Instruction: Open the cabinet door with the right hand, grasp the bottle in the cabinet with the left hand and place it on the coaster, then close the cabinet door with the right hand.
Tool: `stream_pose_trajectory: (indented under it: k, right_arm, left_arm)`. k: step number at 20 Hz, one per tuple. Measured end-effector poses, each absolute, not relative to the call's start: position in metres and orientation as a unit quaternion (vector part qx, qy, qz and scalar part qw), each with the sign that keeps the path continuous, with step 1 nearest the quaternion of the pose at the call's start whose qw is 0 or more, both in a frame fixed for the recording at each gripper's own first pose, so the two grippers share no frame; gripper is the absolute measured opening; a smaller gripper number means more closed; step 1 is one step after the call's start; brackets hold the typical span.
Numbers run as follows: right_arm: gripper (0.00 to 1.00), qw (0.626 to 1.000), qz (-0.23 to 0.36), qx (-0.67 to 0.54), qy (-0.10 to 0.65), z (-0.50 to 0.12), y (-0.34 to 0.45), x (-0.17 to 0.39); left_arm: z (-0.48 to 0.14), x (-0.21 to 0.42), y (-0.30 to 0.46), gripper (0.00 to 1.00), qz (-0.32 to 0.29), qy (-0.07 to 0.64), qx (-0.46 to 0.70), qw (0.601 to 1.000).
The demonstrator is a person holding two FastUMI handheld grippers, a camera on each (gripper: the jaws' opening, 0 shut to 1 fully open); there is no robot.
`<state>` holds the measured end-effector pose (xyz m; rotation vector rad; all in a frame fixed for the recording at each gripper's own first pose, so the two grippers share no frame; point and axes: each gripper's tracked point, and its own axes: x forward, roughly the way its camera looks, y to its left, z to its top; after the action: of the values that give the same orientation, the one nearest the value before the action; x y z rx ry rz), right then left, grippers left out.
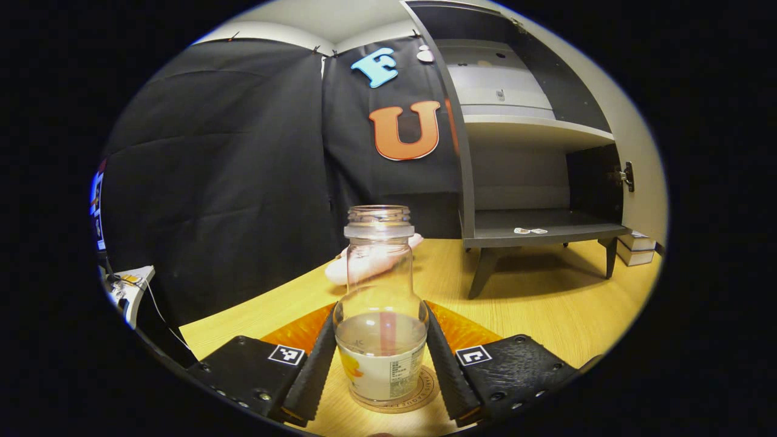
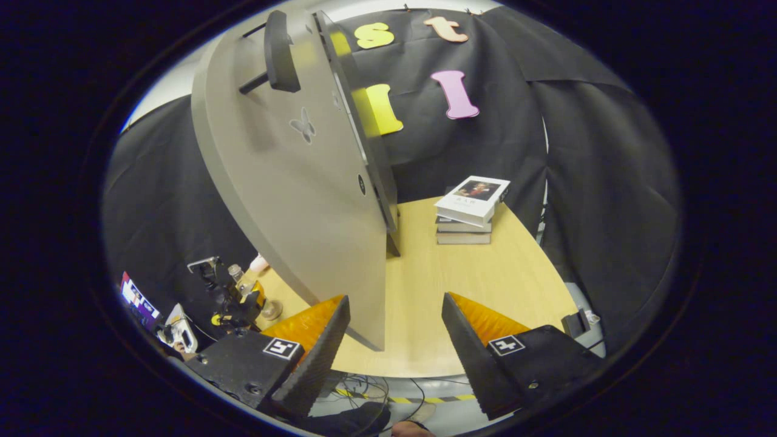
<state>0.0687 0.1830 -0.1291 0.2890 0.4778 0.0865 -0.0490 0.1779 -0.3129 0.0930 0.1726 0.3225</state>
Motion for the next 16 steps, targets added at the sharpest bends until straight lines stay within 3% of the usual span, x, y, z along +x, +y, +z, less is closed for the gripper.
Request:
stream_pose_trajectory:
  k: [2,4,5,6,8,9,10,11,16]
  right_arm:
    - [0.98,0.961,0.035,0.129,0.240,-0.131,0.182,0.071]
    - [0.98,0.961,0.031,0.126,0.243,-0.130,0.179,0.074]
    - [0.92,0.961,0.029,0.127,0.245,-0.130,0.178,0.075]
    - [0.98,0.960,0.027,0.131,0.246,-0.131,0.178,0.075]
    - [0.98,0.959,0.021,0.138,0.248,-0.131,0.178,0.076]
    - [0.92,0.959,0.019,0.137,0.249,-0.131,0.178,0.077]
    - [0.92,0.959,0.018,0.135,0.248,-0.131,0.177,0.077]
    - [0.98,0.960,0.015,0.133,0.246,-0.130,0.176,0.077]
    - [1.00,0.962,-0.019,0.099,0.255,-0.141,0.162,0.077]
  left_arm:
    - [-0.320,-0.050,0.178,0.78,0.161,0.094,0.037,0.982]
    - [-0.324,-0.051,0.178,0.91,0.160,0.095,0.026,0.982]
    - [-0.327,-0.054,0.179,0.96,0.159,0.098,0.025,0.982]
    - [-0.328,-0.058,0.180,0.98,0.159,0.100,0.025,0.982]
    - [-0.326,-0.060,0.177,0.98,0.154,0.097,0.023,0.983]
    - [-0.324,-0.061,0.178,0.97,0.153,0.094,0.024,0.983]
    - [-0.321,-0.060,0.176,0.97,0.151,0.091,0.024,0.984]
    - [-0.319,-0.060,0.174,0.97,0.149,0.090,0.026,0.984]
    - [-0.281,-0.074,0.170,0.96,0.138,0.053,0.078,0.986]
